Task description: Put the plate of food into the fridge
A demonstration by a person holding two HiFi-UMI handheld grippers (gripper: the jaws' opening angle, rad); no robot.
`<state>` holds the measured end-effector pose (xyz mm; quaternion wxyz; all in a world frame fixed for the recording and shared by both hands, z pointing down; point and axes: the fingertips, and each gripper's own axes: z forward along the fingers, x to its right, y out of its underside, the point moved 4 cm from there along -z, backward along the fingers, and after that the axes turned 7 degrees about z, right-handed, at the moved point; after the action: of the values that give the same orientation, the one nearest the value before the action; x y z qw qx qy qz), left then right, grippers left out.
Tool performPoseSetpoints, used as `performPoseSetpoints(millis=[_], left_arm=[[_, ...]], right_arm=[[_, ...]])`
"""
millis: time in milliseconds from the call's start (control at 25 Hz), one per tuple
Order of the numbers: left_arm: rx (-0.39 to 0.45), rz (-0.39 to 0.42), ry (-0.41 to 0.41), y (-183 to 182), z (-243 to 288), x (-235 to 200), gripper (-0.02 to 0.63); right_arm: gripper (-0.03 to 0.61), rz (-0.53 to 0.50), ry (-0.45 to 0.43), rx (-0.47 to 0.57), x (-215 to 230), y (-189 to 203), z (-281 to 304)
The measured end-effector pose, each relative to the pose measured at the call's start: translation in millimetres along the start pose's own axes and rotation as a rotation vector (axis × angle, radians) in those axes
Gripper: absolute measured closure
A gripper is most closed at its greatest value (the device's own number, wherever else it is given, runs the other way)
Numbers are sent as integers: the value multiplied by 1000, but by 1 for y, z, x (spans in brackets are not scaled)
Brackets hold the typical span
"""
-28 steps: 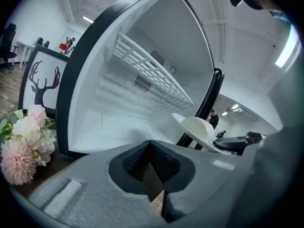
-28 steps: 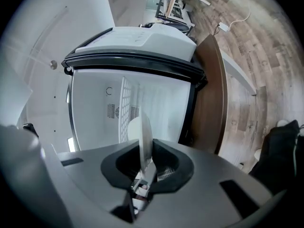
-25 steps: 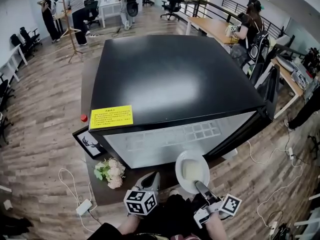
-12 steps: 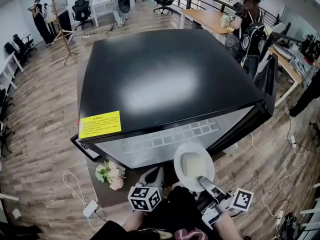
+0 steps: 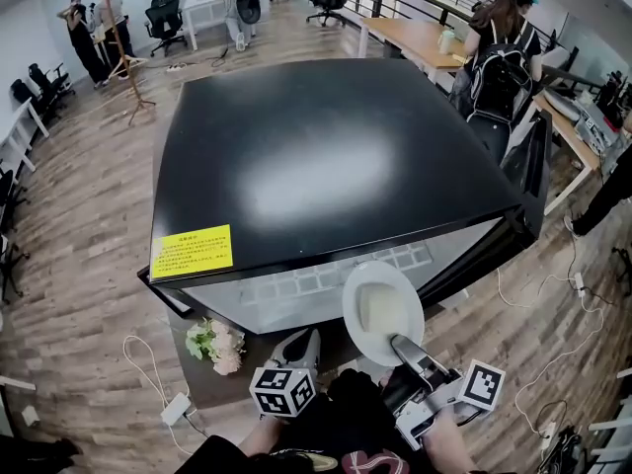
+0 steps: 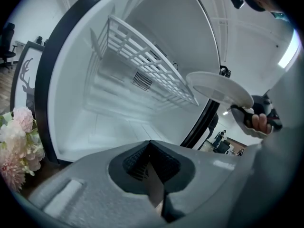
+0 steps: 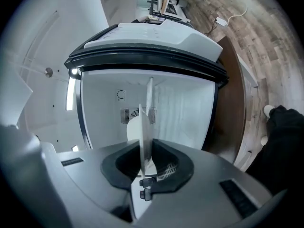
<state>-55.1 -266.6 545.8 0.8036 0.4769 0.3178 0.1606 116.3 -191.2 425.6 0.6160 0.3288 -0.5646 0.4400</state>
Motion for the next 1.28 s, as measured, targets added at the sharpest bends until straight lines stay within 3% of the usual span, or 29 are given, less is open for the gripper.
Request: performPoseSetpoints(millis=[320, 1280], left_arm=[[-2, 33, -43, 3, -2, -7, 606], [47, 24, -157, -11, 0, -21, 606]], right_arm=[[529, -27, 6, -16, -6, -10, 19], [528, -20, 20, 20, -21, -46, 70]])
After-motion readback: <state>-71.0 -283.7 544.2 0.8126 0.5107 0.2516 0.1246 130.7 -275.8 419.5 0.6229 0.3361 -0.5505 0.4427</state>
